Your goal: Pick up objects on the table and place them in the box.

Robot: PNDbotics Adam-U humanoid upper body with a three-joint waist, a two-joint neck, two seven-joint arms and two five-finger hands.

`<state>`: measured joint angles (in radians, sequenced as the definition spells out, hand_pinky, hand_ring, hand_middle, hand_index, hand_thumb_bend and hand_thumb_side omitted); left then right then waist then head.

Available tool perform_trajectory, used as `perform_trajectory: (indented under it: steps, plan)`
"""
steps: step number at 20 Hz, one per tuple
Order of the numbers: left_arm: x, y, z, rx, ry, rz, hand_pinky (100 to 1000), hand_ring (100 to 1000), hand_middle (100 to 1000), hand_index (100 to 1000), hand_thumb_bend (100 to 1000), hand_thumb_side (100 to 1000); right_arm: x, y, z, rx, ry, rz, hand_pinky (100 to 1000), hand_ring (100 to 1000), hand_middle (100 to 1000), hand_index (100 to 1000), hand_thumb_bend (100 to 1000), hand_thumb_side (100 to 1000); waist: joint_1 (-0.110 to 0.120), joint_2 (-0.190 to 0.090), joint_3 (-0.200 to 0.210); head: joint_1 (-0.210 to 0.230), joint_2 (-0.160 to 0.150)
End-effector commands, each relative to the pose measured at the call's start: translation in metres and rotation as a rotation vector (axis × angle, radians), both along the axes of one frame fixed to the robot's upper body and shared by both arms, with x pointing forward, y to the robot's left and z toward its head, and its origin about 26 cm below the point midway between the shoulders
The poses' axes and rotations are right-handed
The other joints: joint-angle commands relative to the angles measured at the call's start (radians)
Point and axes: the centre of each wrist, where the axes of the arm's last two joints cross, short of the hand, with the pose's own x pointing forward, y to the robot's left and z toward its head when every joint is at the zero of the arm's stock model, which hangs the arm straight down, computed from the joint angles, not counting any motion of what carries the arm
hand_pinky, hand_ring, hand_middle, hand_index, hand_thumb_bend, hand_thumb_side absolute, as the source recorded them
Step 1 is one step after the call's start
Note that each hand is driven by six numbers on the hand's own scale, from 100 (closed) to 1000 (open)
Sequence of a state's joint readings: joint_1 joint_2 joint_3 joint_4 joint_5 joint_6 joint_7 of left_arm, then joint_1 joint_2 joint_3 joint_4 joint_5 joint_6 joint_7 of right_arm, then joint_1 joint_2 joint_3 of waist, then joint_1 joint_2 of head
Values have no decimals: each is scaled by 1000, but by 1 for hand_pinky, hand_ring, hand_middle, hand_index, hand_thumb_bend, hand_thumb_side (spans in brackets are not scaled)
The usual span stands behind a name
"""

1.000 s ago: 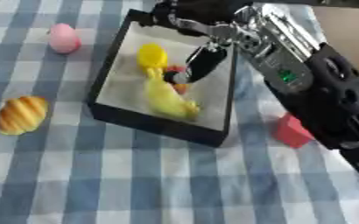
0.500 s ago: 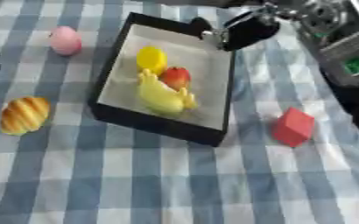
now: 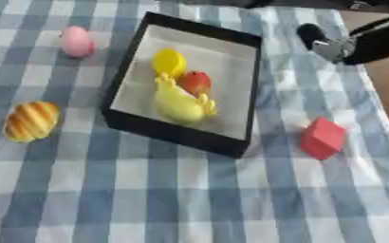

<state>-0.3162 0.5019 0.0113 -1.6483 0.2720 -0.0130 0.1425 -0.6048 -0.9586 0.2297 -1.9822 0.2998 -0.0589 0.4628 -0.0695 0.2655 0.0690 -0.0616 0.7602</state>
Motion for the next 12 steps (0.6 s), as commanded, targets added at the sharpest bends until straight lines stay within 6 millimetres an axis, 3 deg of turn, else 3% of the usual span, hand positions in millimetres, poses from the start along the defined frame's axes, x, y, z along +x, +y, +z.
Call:
perform_trajectory:
  steps: [1,2,6,12]
  plan:
    - [-3,7,15,28,-42,9,857,815,813,819,100,823,-8,-19,4,-28,-33,-23,935,898,823,903,145,182,-2,-25,0,8,-8]
    - [-3,7,15,29,-44,10,857,815,813,819,100,822,-9,-25,-4,-29,-25,-45,934,897,822,903,100,217,-1,-23,-1,11,-8]
    - [-6,10,17,33,-54,20,857,815,813,819,100,819,-11,-38,-34,4,-19,-128,930,897,822,906,100,288,4,-16,-8,17,-6]
    - [-9,12,18,42,-60,25,858,815,813,818,100,820,-15,-36,-81,23,34,-220,925,900,826,913,100,368,9,-10,-15,12,-1]
